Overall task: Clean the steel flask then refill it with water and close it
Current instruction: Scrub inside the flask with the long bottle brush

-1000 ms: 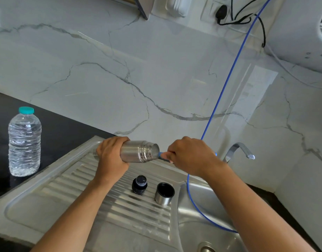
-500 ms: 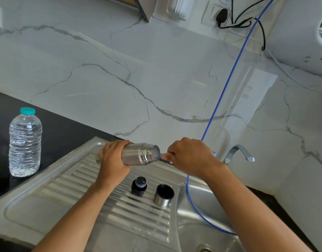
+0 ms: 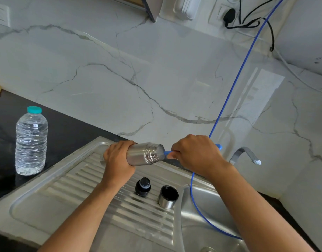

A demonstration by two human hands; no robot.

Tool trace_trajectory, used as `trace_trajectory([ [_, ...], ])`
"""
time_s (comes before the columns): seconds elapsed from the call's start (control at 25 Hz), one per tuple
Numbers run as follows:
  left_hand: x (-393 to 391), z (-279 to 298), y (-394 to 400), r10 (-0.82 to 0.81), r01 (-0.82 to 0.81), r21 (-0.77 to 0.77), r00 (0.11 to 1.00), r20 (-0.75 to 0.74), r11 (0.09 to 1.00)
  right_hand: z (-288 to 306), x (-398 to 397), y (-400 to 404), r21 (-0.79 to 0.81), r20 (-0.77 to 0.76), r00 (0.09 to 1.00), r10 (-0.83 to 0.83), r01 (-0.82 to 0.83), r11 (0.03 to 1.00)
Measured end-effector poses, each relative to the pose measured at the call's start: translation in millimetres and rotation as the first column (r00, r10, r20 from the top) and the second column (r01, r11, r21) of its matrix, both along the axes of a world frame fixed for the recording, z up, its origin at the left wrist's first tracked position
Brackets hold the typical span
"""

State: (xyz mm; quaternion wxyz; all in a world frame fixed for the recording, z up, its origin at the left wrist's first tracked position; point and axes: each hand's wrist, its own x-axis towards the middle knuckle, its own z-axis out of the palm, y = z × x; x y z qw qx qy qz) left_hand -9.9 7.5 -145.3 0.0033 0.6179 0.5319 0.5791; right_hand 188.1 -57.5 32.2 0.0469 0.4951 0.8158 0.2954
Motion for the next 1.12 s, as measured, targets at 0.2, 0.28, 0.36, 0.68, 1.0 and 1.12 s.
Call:
trace_trajectory([
  [0.2, -5, 1, 4, 0.036, -0.035, -0.038, 0.999, 0.033, 0.999, 12, 37, -7, 0.179, 0.025, 0.997, 0.072, -0.075, 0.981],
  [0.28, 1, 0, 1, 0.019, -0.017, -0.047, 0.999, 0.035, 0.999, 5, 27, -5, 0.211, 0.047, 0.994, 0.103, -0.11, 0.971],
  [0.36, 5, 0, -3, -0.015, 0.016, -0.028, 1.0, 0.012, 0.999, -8, 11, 0, 0.158, 0.083, 0.991, 0.1, -0.112, 0.981],
  [0.68, -4, 0, 3, 0.039, -0.036, -0.034, 0.996, 0.074, 0.999, 14, 31, -2, 0.206, 0.041, 0.997, 0.07, -0.077, 0.976],
  [1.0, 4, 2, -5, -0.025, 0.025, -0.019, 1.0, -0.002, 1.0, -2, 19, 3, 0.011, 0.019, 0.998, 0.063, -0.063, 0.998],
  [1.12, -1, 1, -1, 0.003, -0.002, -0.026, 1.0, 0.008, 1.0, 14, 48, -4, 0.087, -0.009, 0.999, 0.048, -0.047, 0.995],
])
